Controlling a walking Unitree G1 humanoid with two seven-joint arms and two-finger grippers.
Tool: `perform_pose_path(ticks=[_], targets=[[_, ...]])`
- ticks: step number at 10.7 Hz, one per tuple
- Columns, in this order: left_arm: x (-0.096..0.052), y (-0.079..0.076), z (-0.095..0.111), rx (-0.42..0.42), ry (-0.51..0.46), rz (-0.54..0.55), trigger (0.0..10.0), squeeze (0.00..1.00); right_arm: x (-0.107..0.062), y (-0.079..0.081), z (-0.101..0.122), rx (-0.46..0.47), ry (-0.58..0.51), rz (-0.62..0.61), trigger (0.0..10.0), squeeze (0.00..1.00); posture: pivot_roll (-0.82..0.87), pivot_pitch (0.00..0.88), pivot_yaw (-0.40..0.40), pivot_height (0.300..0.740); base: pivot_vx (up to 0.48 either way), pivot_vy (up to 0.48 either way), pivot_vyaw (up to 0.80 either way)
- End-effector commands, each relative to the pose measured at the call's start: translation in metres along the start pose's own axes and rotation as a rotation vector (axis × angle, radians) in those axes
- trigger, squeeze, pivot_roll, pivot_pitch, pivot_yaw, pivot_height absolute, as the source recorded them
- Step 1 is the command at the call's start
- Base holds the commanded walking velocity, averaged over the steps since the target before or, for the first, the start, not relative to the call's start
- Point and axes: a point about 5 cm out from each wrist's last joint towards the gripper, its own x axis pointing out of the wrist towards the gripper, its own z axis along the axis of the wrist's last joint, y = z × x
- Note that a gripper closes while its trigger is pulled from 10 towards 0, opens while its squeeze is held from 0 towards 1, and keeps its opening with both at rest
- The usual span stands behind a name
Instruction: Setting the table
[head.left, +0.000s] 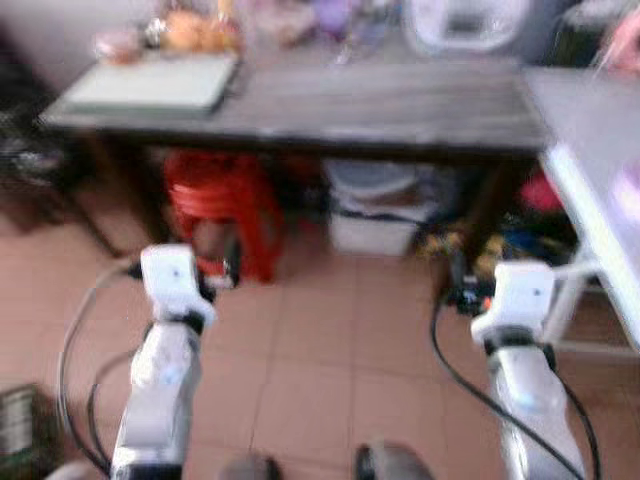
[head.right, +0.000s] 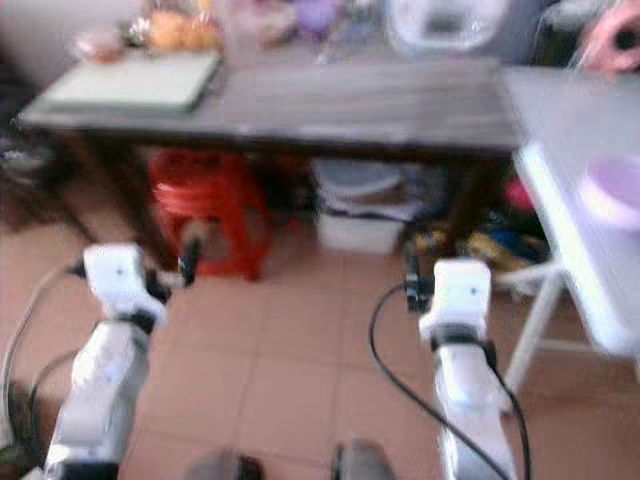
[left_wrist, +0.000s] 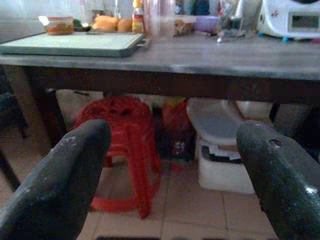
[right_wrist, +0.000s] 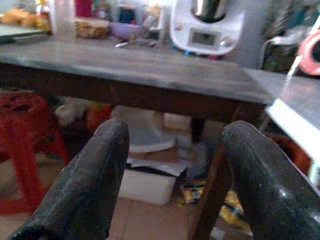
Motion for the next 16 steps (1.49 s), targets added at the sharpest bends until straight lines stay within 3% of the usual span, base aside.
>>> perform_pose_path(ticks=[1, 7, 12, 14, 16], targets=[[-0.005, 0.004, -0.003, 0.013, 0.017, 0.005, 10.0, 0.00, -0.003, 0.003, 0.000, 0.017, 0.007, 0.009, 10.0, 0.00, -0.02, 0.069, 0.051, 0.740, 0.000, 0.000, 0.00], [-0.011, -0.005, 0.003, -0.027, 0.023, -0.022, 10.0, 0.00, -0.011, 0.004, 0.005, 0.018, 0.002, 0.025, 10.0, 0.00, -0.03, 0.108, 0.053, 0.740, 0.000, -0.144, 0.00], [-0.004, -0.014, 0.007, -0.048, 0.021, -0.044, 10.0, 0.00, 0.000, 0.005, 0.008, 0.007, -0.010, 0.036, 10.0, 0.00, -0.04, 0.105, 0.049, 0.740, 0.000, -0.346, 0.00], [0.002, -0.012, 0.017, -0.049, -0.013, -0.036, 10.0, 0.00, 0.006, 0.007, 0.015, 0.003, -0.033, 0.046, 10.0, 0.00, -0.03, 0.135, 0.044, 0.740, 0.000, -0.317, -0.63], [-0.002, -0.010, 0.016, -0.043, -0.001, -0.036, 10.0, 0.00, 0.003, 0.012, 0.013, 0.018, -0.023, 0.049, 10.0, 0.00, -0.03, 0.141, 0.048, 0.740, 0.000, -0.309, -0.80]])
